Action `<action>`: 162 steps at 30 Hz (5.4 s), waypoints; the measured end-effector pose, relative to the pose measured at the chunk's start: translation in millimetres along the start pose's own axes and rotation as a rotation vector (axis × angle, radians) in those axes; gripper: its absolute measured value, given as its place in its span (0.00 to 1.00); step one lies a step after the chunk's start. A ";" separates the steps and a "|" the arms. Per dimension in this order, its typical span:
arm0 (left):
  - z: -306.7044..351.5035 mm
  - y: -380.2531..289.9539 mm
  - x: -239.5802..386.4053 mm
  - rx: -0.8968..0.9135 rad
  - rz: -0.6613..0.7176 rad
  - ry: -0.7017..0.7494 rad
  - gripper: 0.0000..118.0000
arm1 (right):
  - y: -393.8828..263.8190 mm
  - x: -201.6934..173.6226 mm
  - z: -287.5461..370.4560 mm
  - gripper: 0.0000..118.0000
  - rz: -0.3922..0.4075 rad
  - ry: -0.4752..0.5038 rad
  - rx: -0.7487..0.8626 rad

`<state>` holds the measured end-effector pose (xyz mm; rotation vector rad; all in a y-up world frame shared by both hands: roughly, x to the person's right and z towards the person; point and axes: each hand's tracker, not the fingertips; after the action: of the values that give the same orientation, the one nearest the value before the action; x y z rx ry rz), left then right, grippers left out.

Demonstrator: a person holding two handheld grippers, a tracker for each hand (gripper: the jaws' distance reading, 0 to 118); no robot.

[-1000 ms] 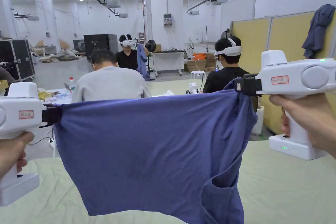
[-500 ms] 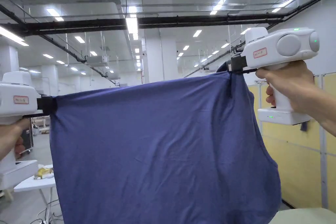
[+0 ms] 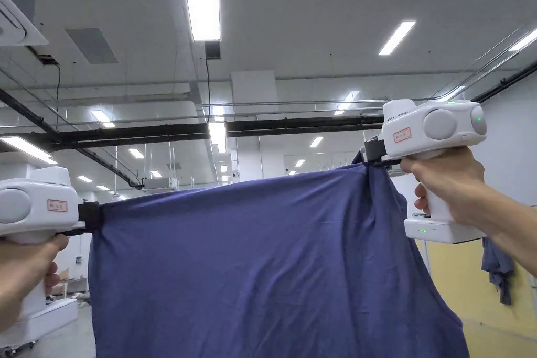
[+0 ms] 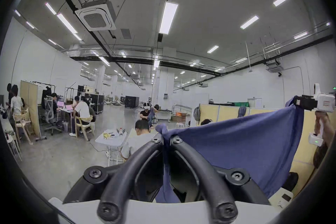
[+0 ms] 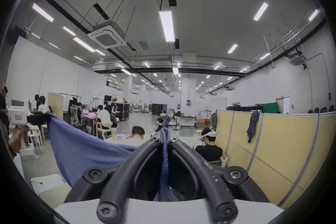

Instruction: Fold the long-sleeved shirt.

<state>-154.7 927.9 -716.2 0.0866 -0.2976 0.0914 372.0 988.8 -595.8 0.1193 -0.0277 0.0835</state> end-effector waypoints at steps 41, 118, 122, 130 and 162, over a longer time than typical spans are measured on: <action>-214.0 -73.9 -70.8 -0.060 0.122 0.022 0.02 | -122.5 3.7 -257.3 0.05 0.044 -0.055 -0.063; 283.3 -646.3 -50.5 -1.135 0.196 0.042 0.02 | -701.7 -22.2 265.5 0.04 -0.319 0.125 -0.998; 282.0 -667.0 -51.2 -1.184 0.201 0.049 0.02 | -715.8 -26.6 262.6 0.04 -0.329 0.111 -1.051; 281.4 -679.9 -50.7 -1.217 0.176 0.094 0.30 | -733.3 -29.6 257.0 0.15 -0.352 0.091 -1.136; 182.7 -545.3 55.7 -0.685 0.130 0.085 0.00 | -581.9 -113.7 188.2 0.01 -0.157 0.093 -0.676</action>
<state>-98.4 373.1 -564.8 -0.6153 -0.2363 0.1176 304.0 381.1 -481.1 -0.5571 0.0471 -0.0797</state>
